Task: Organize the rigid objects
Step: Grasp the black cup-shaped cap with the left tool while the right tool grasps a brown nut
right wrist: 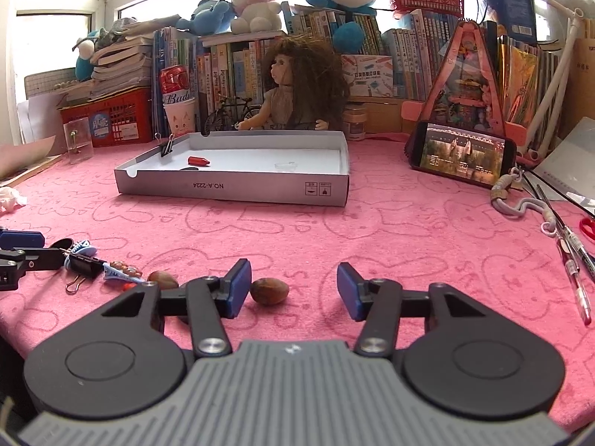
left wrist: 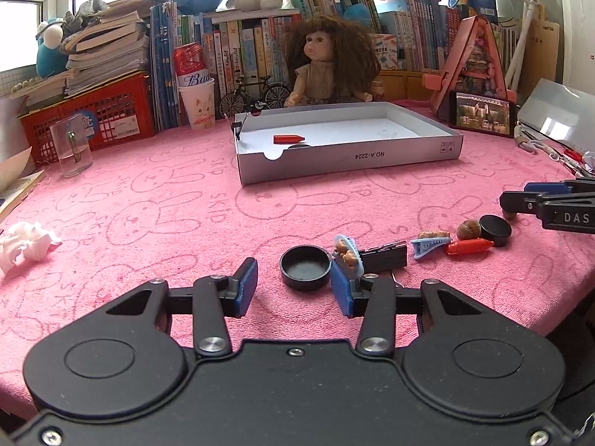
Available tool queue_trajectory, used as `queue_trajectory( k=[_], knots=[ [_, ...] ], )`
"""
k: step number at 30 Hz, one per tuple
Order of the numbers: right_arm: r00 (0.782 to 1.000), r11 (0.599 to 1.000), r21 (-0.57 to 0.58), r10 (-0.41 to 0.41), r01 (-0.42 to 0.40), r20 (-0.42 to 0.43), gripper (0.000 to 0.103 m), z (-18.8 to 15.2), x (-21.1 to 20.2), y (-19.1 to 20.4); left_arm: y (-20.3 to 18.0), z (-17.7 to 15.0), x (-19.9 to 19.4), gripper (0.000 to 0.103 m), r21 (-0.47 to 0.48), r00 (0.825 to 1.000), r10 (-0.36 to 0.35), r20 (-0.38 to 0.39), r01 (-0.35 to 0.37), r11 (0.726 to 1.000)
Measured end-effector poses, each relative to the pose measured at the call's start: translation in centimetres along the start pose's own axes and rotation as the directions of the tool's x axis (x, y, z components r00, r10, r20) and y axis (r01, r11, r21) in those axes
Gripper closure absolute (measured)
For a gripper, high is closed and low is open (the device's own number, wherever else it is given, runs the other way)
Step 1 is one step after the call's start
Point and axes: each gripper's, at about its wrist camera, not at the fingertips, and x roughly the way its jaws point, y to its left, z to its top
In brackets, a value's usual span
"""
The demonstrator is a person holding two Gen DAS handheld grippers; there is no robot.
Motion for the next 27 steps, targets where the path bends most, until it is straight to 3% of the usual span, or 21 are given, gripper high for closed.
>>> queue_trajectory(
  k=[12, 17, 21, 27],
  knots=[
    [1.0, 1.0, -0.016, 0.02, -0.02, -0.018, 0.051, -0.7, 0.4, 1.0, -0.2, 0.2, 0.6, 0.061, 0.0, 1.0, 0.004, -0.019, -0.004, 1.0],
    [1.0, 0.999, -0.027, 0.019, -0.02, -0.017, 0.061, -0.7, 0.2, 1.1, -0.2, 0.3, 0.6, 0.062, 0.005, 1.0, 0.007, -0.014, -0.007, 1.0],
    [1.0, 0.999, -0.045, 0.027, -0.028, -0.014, 0.07, -0.7, 0.1, 1.4, -0.3, 0.4, 0.6, 0.072, 0.017, 1.0, -0.009, -0.012, 0.009, 1.0],
    [0.999, 0.997, -0.069, 0.037, -0.038, -0.01, 0.077, -0.6, 0.0, 1.9, -0.4, 0.5, 0.7, 0.073, 0.011, 1.0, -0.007, -0.008, 0.007, 1.0]
  ],
)
